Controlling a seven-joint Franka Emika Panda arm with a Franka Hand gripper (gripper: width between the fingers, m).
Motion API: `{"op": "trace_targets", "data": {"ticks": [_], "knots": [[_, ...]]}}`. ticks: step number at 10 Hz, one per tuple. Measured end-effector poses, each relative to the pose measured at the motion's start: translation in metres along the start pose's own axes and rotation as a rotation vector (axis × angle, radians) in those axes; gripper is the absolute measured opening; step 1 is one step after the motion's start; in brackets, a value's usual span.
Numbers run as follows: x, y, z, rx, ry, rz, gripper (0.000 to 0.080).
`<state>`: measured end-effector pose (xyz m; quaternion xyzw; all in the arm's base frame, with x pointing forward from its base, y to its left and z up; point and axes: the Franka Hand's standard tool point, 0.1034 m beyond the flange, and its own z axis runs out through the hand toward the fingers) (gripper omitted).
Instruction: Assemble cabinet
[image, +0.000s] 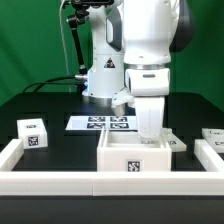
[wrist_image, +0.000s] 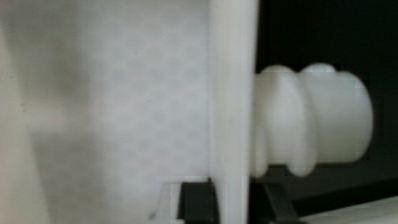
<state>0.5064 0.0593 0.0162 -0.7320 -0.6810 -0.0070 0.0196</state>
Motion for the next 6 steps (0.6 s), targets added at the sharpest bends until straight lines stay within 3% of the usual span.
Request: {"op": "trace_targets", "data": {"ticks": [6], "knots": [[0.041, 0.010, 0.000, -0.003, 0.011, -0.021, 0.0038]]}}
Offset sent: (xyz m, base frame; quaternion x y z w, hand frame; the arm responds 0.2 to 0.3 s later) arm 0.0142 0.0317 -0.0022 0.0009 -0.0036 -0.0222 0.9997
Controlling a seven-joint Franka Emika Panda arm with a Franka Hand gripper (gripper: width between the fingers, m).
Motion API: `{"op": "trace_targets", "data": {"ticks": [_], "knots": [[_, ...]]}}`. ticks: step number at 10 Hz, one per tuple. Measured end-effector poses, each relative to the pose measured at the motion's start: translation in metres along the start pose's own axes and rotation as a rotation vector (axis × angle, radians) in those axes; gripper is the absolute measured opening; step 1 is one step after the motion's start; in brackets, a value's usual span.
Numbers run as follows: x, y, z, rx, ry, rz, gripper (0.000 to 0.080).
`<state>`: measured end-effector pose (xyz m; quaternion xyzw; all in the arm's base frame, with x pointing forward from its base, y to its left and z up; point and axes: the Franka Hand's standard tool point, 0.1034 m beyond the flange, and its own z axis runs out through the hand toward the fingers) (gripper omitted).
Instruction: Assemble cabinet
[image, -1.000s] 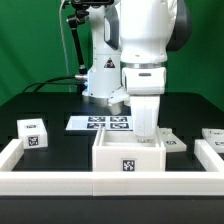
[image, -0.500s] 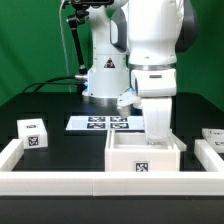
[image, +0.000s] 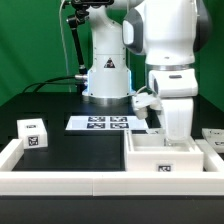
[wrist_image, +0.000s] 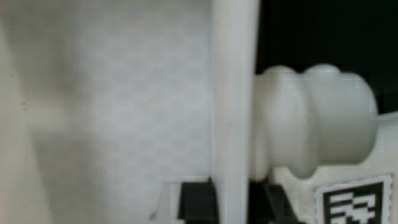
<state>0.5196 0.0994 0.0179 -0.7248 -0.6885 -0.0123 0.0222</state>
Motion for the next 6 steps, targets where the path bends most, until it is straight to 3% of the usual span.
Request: {"op": "trace_targets", "data": {"ticks": [3, 6], "knots": [[0.017, 0.000, 0.001, 0.017, 0.004, 0.022, 0.0038], [0.018, 0.001, 0.001, 0.020, 0.000, 0.017, 0.0038]]}}
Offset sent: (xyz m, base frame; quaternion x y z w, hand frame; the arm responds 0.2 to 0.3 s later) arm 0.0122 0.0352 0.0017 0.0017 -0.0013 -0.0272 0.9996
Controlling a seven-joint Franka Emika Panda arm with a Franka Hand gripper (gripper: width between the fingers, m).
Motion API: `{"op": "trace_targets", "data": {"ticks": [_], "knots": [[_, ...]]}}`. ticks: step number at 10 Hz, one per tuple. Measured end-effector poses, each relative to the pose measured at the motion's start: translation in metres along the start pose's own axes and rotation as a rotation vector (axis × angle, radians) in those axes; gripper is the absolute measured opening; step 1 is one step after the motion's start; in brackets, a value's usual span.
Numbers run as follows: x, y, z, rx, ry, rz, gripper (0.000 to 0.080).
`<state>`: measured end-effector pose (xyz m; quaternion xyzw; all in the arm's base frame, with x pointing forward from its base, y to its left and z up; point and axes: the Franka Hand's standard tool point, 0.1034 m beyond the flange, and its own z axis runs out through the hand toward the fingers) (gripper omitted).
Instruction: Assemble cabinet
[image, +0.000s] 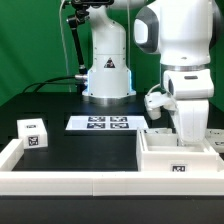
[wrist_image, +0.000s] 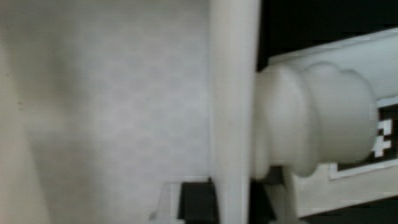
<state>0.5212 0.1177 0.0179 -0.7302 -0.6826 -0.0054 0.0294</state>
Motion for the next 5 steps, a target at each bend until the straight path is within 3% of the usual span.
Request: {"op": "trace_targets", "data": {"ticks": [1, 2, 3, 4, 5], "knots": [[-0.0001, 0.0000, 0.0001, 0.000, 0.000, 0.000, 0.0038], [-0.0004, 0.0000, 0.0001, 0.000, 0.000, 0.001, 0.0105], [-0.0007, 0.0000, 0.0001, 0.000, 0.000, 0.001, 0.0279], [-0.0007, -0.0002, -0.0005, -0.005, 0.002, 0.009, 0.0279], [-0.0005, -0.0039, -0.0053, -0.021, 0.006, 0.039, 0.0447]]}}
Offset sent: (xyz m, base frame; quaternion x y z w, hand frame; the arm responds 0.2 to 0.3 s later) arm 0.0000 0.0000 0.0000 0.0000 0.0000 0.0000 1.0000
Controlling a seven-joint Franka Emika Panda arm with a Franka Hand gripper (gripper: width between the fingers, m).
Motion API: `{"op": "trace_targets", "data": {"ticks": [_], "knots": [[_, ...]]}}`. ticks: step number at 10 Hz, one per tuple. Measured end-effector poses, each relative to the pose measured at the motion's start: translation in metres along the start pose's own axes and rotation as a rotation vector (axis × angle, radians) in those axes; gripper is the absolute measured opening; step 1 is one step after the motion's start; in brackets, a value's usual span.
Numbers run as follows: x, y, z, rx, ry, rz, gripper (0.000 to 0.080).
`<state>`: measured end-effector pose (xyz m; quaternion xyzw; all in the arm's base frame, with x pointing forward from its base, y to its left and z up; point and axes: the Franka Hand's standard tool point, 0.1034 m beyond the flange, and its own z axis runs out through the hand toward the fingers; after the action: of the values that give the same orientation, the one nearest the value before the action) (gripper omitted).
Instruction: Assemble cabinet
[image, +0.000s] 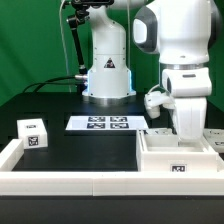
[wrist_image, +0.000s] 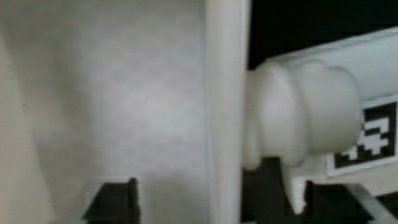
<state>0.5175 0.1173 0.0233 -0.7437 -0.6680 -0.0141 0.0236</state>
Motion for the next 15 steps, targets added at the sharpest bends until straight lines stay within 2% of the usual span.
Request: {"op": "trace_targets", "data": {"ticks": [1, 2, 3, 4, 6, 8, 10, 11, 15], "knots": [[0.000, -0.007, -0.008, -0.010, -0.001, 0.030, 0.0648], [-0.001, -0.013, -0.016, -0.015, -0.004, 0.048, 0.0648], [-0.002, -0.020, -0.026, -0.023, -0.008, 0.068, 0.0751], [0.000, -0.028, -0.035, -0.030, -0.011, 0.084, 0.0786], [0.011, -0.042, -0.043, -0.035, -0.010, 0.128, 0.0797], [0.039, -0.055, -0.043, -0.038, 0.008, 0.169, 0.0797], [0.071, -0.063, -0.034, -0.024, 0.019, 0.180, 0.0797], [0.079, -0.063, -0.026, -0.014, 0.023, 0.170, 0.0797], [0.075, -0.061, -0.025, -0.015, 0.023, 0.172, 0.0797]]}}
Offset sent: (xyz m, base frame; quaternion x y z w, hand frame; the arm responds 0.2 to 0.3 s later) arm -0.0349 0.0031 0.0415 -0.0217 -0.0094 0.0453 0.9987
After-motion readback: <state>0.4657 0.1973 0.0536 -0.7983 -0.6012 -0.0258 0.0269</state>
